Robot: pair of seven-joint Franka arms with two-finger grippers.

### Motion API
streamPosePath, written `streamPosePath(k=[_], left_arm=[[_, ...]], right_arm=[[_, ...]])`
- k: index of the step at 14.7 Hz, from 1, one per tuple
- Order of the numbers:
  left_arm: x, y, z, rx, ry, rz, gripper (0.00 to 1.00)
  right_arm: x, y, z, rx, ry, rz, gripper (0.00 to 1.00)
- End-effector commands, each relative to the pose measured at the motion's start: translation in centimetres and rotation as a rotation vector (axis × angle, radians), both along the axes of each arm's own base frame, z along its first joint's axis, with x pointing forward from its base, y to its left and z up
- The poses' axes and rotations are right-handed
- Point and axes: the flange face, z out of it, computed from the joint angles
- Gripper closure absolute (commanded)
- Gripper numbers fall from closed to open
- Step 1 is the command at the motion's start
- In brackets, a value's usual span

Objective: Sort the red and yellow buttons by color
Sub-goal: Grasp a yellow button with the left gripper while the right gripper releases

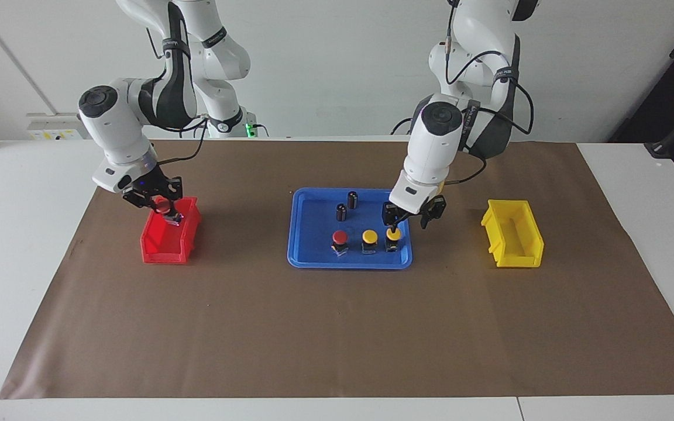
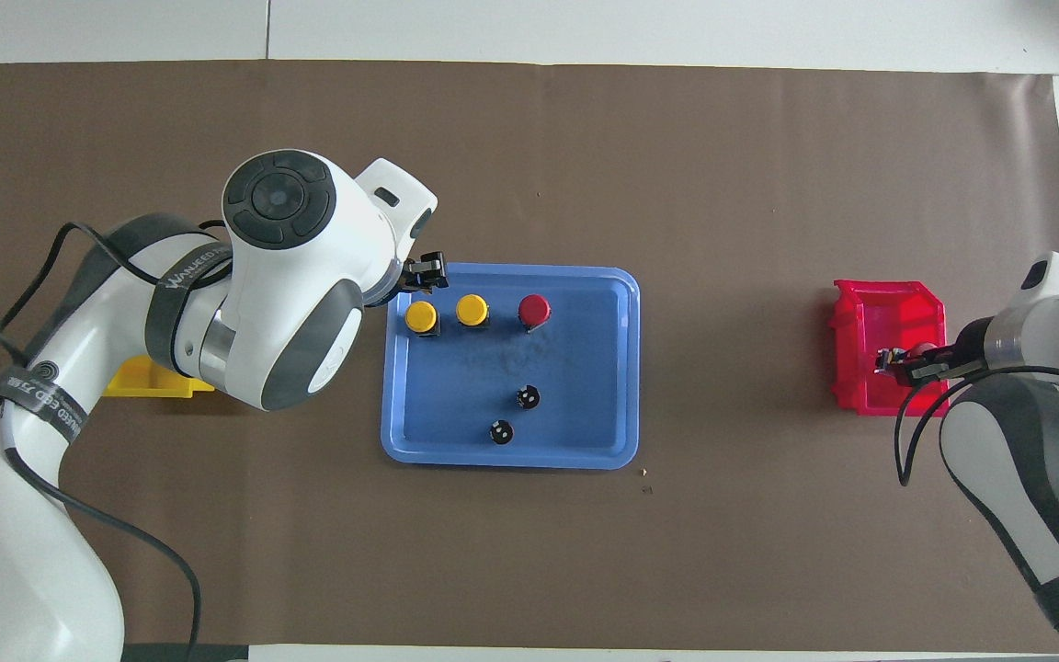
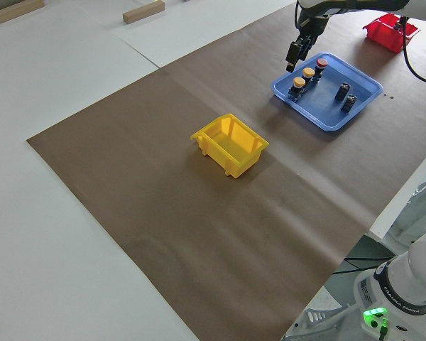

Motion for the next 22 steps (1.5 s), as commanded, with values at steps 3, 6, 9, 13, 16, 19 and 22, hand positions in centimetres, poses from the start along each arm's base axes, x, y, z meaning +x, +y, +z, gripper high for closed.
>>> streamPosePath(k=[3, 6, 9, 13, 16, 19, 22], left_arm=[[-0.3, -1.9, -3.6, 0.024, 0.019, 0.008, 0.19], [-1.2, -2.6, -4.7, 0.026, 0.023, 0.018, 0.19], [-1.6, -2.3, -5.4, 0.034, 0.034, 0.016, 0.27], [-1.5, -1.8, -5.7, 0.038, 0.041, 0.018, 0.26], [-1.5, -1.7, -5.7, 0.039, 0.042, 0.022, 0.37], [-1.5, -1.7, -5.6, 0.039, 0.042, 0.024, 0.98], [-2.0, -1.4, -3.4, 0.042, 0.089, 0.036, 0.98]], right_arm=[[-1.1, -0.2, -2.0, -0.014, -0.031, 0.025, 0.83], [-1.3, -0.2, -2.2, -0.013, -0.028, 0.026, 0.42], [-1.0, -0.5, -1.6, -0.057, -0.019, 0.080, 0.31], [2.3, -1.5, 3.8, -0.069, 0.023, 0.096, 0.29], [5.3, 2.0, 7.8, -0.063, 0.046, 0.032, 0.21], [8.0, 8.1, 10.9, -0.028, 0.051, -0.060, 0.09], [9.2, 13.1, 12.3, 0.028, 0.022, -0.147, 0.01]])
